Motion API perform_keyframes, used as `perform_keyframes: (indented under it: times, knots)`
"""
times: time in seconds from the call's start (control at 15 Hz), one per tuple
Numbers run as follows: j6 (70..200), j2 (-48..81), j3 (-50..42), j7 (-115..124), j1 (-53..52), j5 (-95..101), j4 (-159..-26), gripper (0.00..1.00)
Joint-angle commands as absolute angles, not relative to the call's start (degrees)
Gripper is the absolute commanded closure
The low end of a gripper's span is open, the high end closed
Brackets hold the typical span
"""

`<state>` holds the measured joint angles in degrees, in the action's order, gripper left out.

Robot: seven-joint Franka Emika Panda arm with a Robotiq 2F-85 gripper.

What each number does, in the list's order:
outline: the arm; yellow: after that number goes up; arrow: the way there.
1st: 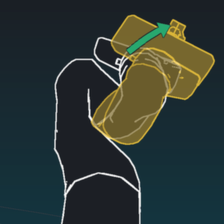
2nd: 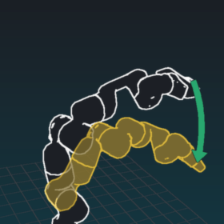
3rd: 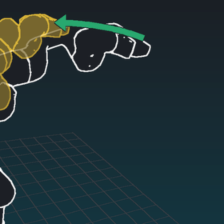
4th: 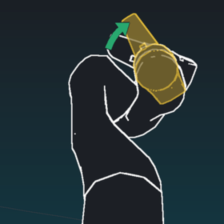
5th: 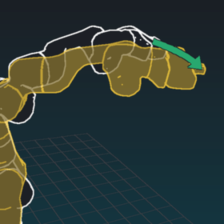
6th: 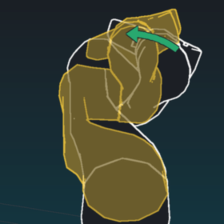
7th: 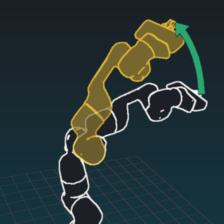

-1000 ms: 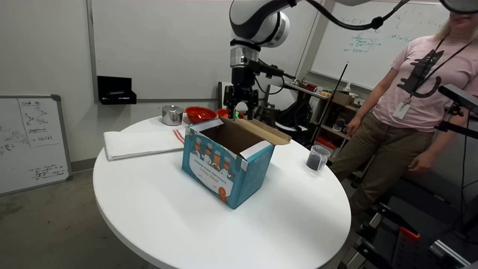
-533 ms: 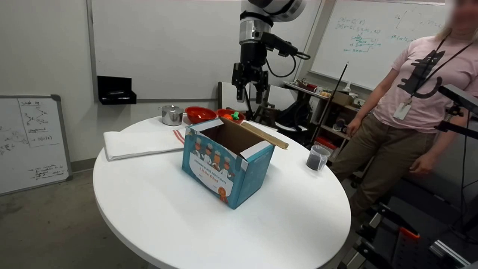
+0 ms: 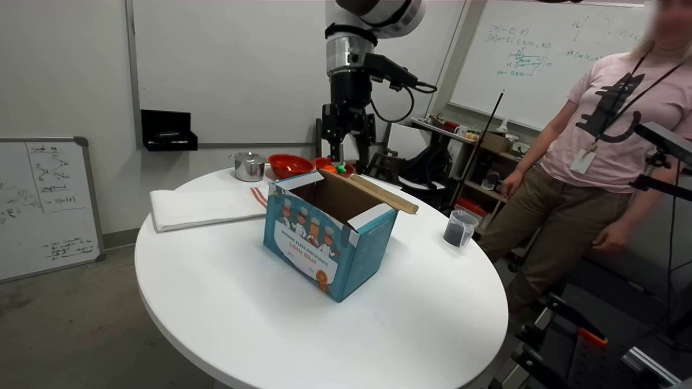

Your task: Remove the red cup from the box

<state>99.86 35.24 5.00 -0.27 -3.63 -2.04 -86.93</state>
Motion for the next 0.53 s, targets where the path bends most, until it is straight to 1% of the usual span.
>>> perform_keyframes:
  times: [0.0,0.47]
  knots:
    - [97.72,39.53,5.09,-0.53,-4.06,-3.64,-83.00,0.00]
    - [103.89,47.40,3.92,1.53,-4.81,-2.36,-77.20,0.00]
